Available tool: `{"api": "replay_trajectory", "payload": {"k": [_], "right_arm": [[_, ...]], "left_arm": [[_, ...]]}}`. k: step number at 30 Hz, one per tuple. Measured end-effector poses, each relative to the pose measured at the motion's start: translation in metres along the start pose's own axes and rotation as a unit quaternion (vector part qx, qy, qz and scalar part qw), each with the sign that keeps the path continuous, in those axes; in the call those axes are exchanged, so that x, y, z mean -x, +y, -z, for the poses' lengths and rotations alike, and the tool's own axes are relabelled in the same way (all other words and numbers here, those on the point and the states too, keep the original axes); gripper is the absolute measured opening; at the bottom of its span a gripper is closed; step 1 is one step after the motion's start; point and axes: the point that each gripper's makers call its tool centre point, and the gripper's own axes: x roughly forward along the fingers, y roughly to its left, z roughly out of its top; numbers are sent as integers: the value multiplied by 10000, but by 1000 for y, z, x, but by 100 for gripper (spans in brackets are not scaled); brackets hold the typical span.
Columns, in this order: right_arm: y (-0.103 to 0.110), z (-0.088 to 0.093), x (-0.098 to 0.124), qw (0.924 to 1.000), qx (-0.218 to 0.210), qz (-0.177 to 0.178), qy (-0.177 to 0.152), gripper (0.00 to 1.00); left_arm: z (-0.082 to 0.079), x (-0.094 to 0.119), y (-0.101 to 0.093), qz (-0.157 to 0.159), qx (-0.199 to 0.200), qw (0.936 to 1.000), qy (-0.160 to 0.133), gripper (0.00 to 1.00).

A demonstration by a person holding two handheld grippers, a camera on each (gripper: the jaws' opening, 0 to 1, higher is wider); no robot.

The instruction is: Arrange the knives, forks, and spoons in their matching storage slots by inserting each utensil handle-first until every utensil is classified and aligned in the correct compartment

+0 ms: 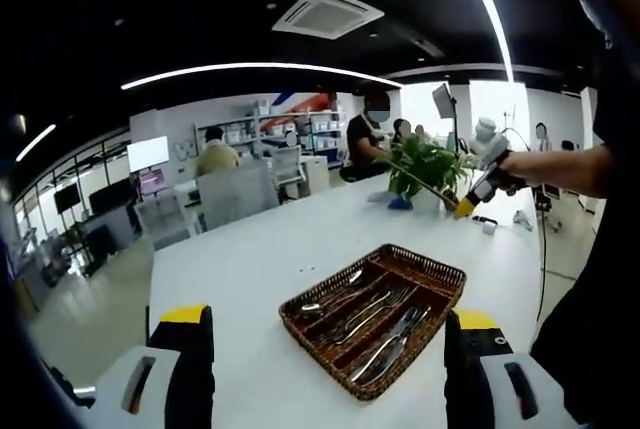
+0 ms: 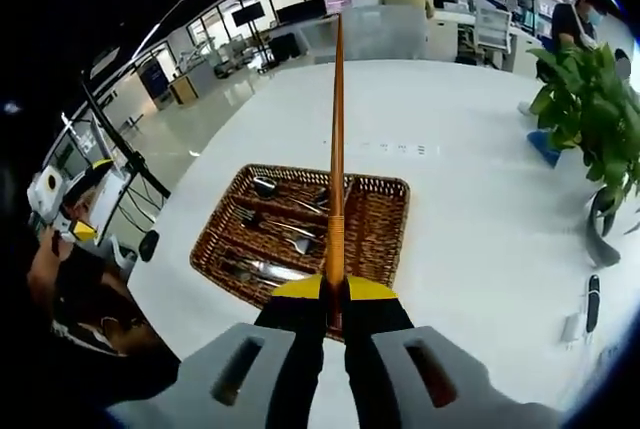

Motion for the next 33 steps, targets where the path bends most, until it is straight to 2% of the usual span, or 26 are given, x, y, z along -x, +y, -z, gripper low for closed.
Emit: {"api": "replay_trajectory", "payload": {"k": [20,28,33], "right_arm": [[-15,37,-44,9983,-252,243,458,3],[-21,44,-59,9972,-268,370,593,3],[-27,54,-73,9953,-272,598,716,4]], "left_arm": [[10,9,0,-150,87,9998,72,100],[12,8,2,-167,57,9998,89,100],[13,7,3,-161,62,9998,83,100]]}}
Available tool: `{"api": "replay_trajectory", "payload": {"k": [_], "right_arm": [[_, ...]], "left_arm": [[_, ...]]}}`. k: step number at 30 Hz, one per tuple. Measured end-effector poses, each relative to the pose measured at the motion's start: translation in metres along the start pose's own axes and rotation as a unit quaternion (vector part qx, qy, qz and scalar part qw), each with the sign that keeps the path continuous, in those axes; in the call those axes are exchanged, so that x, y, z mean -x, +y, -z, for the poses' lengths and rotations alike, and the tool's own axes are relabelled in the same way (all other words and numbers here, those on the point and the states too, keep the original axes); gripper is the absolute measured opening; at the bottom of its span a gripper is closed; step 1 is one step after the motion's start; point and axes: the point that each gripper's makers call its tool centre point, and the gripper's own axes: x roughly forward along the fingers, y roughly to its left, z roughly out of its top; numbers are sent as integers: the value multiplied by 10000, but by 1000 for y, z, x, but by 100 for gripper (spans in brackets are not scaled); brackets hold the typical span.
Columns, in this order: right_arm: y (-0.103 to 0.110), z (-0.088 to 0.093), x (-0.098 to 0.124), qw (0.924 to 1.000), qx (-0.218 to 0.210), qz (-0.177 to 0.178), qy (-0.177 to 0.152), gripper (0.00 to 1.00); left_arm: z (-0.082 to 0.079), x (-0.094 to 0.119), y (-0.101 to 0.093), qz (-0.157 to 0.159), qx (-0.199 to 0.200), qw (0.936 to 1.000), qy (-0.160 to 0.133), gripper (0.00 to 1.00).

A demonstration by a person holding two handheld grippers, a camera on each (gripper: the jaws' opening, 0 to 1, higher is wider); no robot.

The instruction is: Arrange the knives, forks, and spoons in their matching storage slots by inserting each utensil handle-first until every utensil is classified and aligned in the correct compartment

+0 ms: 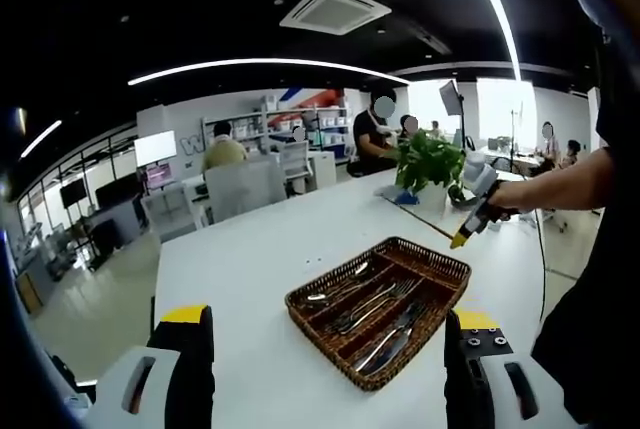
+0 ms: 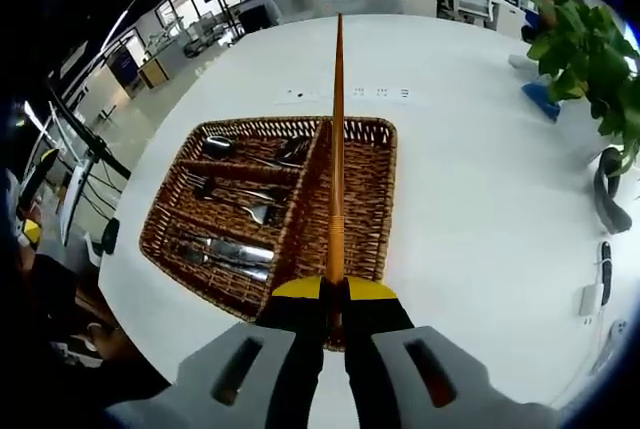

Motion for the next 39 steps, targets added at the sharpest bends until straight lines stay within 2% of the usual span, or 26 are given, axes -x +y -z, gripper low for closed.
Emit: {"api": "replay_trajectory", "payload": {"k": [8,15,21,24,28,31,35,39], "right_arm": [[0,16,-22,9995,-56,88,298,4],[0,20,-34,9993,-33,88,375,4],[-4,32,-46,9978,-7,133,648,4],[-3,38,-50,9967,-90,98,802,4],[0,41,-52,9950,47,193,976,4],[2,46,-54,9933,-59,174,1137,4],[4,51,-57,9913,70,175,1299,4],[5,56,-60,9889,-151,132,1471,4]], "left_arm": [[1,3,-1,-14,9,10000,29,100],[4,6,-2,-24,-21,10000,91,100],[3,7,0,-7,-31,9999,96,100],[3,7,1,-7,-36,9999,103,100],[1,7,2,1,-22,10000,91,100],[0,7,2,18,-3,10000,66,100],[1,7,2,36,-15,10000,81,100],[2,7,2,39,-14,10000,76,100]]}}
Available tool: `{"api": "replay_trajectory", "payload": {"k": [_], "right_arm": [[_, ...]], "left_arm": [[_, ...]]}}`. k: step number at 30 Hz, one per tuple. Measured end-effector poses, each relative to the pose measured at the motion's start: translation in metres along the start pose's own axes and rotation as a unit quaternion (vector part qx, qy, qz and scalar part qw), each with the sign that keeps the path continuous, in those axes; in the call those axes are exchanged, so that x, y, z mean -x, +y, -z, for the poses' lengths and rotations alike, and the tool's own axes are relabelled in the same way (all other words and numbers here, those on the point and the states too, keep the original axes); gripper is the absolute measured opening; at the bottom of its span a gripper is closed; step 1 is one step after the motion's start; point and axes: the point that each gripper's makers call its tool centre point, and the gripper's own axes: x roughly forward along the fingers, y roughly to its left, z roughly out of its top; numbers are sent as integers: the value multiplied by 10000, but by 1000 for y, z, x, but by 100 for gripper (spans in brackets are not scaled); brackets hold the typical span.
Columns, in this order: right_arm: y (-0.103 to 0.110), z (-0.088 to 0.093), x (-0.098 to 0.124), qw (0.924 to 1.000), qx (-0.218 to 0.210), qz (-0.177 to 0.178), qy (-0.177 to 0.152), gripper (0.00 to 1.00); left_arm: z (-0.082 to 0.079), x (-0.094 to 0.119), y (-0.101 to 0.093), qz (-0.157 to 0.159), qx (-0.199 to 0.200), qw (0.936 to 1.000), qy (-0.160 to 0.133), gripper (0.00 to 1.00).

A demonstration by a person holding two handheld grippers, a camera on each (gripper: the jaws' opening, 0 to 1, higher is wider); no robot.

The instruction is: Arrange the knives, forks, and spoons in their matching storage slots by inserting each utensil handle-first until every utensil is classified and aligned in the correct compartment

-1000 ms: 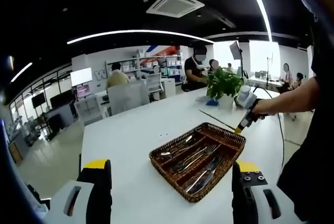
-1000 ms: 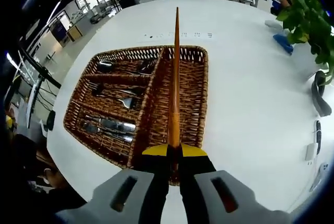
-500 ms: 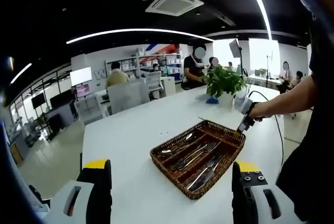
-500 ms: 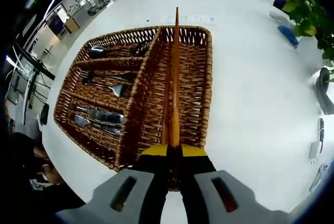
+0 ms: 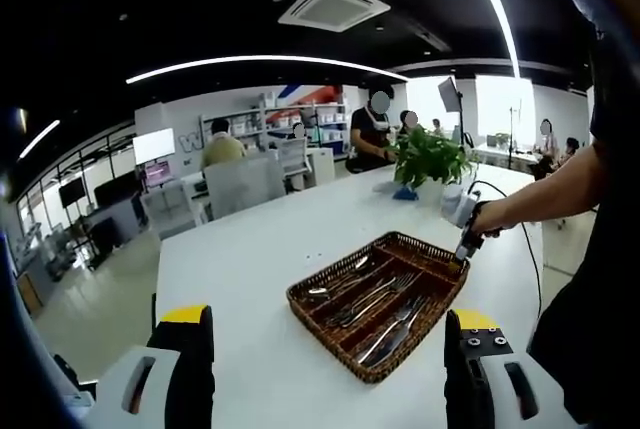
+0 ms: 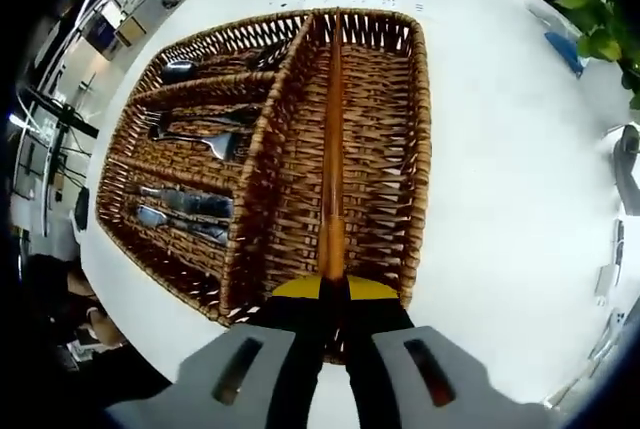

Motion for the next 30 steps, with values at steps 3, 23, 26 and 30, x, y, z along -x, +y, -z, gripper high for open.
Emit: {"api": "replay_trajectory", "payload": {"k": [3,23,26,30], "right_arm": [[3,5,-2,9999,-57,-39,115,4],[3,3,-4,9998,185,-103,63,5],[1,-3,0,9994,329,-101,-91,5],[6,-11,6,9985,409,-214,-303,15]], "left_arm": [[1,0,0,-3,3,10000,11,100],[5,0,1,5,34,10000,34,100],[5,1,1,4,21,10000,39,100],[3,1,0,-3,12,10000,24,100]]}}
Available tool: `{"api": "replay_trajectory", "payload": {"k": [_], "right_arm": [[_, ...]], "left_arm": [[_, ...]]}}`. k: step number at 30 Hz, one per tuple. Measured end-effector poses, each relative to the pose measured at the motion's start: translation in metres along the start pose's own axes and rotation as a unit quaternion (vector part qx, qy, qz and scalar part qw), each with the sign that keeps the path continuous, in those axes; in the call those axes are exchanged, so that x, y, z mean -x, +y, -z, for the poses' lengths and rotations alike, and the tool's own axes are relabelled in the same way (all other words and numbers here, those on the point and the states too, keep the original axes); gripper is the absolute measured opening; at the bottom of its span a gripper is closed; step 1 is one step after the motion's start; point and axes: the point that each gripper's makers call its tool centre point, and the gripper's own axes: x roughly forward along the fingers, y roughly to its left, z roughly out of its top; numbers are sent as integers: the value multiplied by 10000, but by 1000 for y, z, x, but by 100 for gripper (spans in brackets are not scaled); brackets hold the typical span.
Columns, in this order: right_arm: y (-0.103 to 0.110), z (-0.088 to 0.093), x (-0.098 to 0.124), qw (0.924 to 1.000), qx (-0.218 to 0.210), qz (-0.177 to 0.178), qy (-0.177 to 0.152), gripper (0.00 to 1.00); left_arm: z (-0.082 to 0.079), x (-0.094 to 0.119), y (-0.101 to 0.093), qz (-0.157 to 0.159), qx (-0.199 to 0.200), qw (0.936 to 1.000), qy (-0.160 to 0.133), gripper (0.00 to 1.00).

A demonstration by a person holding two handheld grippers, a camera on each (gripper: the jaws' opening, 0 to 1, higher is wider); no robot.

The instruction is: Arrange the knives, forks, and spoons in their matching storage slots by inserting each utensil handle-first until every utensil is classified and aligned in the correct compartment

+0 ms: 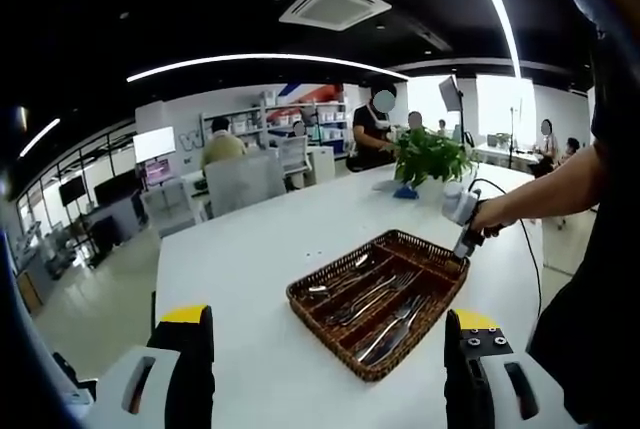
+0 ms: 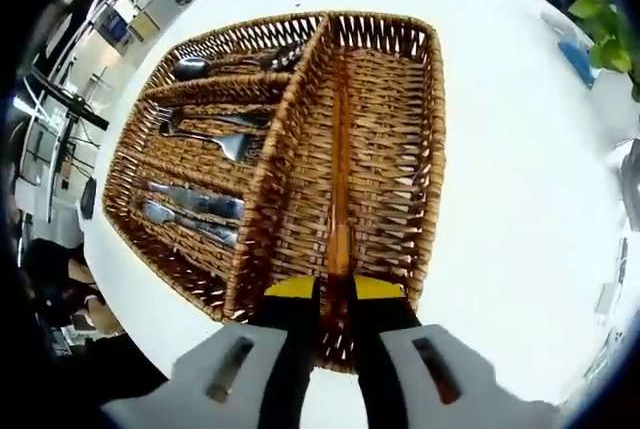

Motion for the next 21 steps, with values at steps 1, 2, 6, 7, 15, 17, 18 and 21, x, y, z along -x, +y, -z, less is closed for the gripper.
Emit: {"api": "replay_trajectory", "payload": {"k": [1,2,6,7,15,17,18,21], "right_arm": [[3,0,2,10000,42,-81,7,18],[5,-3,3,9998,89,-132,-80,20],[9,-20,9,9961,679,-170,-543,38],[9,-19,11,9951,818,-128,-534,44],[14,-38,35,9807,1468,-165,-1280,75],[14,-45,46,9747,1593,-178,-1556,86],[14,-47,50,9730,1638,-156,-1621,91],[15,-53,66,9645,1860,-166,-1869,99]], "left_arm": [[-1,0,0,-1,3,10000,-8,100],[-1,0,-1,1,0,10000,-12,100],[-3,0,-3,27,23,10000,-17,100],[-3,0,-4,66,57,10000,-10,100],[-1,-3,-16,278,178,9994,68,100],[-3,-4,-18,294,170,9994,51,100],[-4,-4,-18,297,165,9994,41,100],[-8,-6,-20,310,167,9994,0,100]]}}
